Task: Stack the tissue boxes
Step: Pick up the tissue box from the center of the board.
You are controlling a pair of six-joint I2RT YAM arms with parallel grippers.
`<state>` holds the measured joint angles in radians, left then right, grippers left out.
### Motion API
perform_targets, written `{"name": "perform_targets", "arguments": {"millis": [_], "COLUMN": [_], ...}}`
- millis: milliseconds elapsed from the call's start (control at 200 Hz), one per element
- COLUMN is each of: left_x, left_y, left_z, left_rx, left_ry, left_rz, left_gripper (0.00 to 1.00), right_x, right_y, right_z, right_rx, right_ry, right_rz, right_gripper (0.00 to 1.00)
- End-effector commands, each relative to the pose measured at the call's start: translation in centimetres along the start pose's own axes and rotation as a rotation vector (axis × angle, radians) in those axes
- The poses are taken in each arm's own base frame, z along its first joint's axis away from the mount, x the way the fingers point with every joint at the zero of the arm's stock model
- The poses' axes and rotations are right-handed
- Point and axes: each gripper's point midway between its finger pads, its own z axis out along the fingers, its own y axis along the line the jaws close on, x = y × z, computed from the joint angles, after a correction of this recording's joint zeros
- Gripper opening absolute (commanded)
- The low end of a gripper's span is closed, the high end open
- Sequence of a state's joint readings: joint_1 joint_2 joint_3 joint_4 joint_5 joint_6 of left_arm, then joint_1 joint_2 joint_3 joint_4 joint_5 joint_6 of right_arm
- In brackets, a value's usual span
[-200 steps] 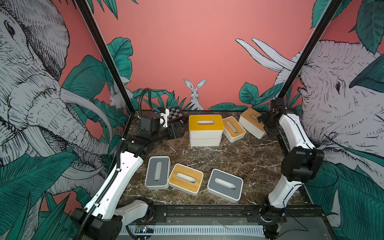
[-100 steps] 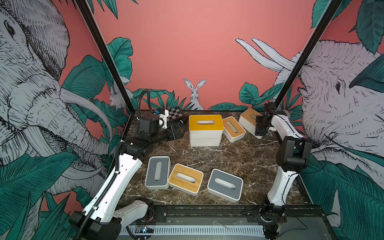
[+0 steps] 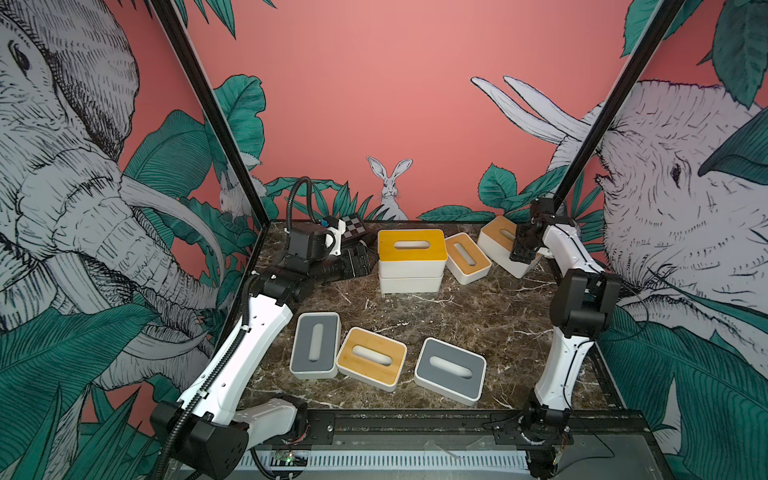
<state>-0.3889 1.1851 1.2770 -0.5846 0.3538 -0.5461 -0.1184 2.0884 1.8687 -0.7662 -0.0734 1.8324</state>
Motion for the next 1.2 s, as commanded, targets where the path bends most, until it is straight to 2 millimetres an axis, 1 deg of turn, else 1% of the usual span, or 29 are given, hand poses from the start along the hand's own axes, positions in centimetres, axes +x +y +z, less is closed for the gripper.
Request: {"name": "perform_targets", "arguments": {"millis": [0,125,350,460,680,815,960,1110,1195], "left_x": [-0.6,-0.3,0.1,0.2,0.5,0.4,0.3,0.3,0.3], "left_y": [-0.7,-0.4,0.0,0.1,0.4,0.4,0.3,0.3,0.4], "left_z": [-0.7,-0.7,-0.5,-0.3,-0.1,0.2,0.5,0.8,0.9], "left_rx": [0.026,0.015,0.006,0.009,0.005,0.008,0.017,0.021,0.021], "left_ry": [-0.025,-0.016,-0.012,-0.011,-0.003,-0.004,0.0,0.002,0.003], "left_rz": [0.005,0.009,0.001,-0.007,-0.008,-0.013,-0.021,-0.031,-0.033], "left_gripper": [1.0,1.0,1.0,1.0,0.99,1.0,1.0,0.99,1.0], "right_x": [-1.0,-1.4,-1.5,-1.9,-2.5,-2.4,-2.6,-2.5,-2.2], "right_y": [-0.8,-0.7,-1.5,-1.7,-2.7,-3.4,-3.9,-4.6,-4.8], "right_z": [1.2,1.4,2.4,2.6,3.6,4.3,4.7,5.6,6.2], "right_rx": [0.024,0.034,0.067,0.086,0.121,0.142,0.159,0.197,0.202], "right_ry": [-0.029,-0.041,-0.033,-0.047,-0.047,-0.033,-0.031,-0.002,0.029], "right_rz": [0.025,0.011,0.03,0.026,0.03,0.035,0.043,0.057,0.058], "right_gripper": [0.76,0.75,0.73,0.73,0.72,0.71,0.71,0.72,0.74]}}
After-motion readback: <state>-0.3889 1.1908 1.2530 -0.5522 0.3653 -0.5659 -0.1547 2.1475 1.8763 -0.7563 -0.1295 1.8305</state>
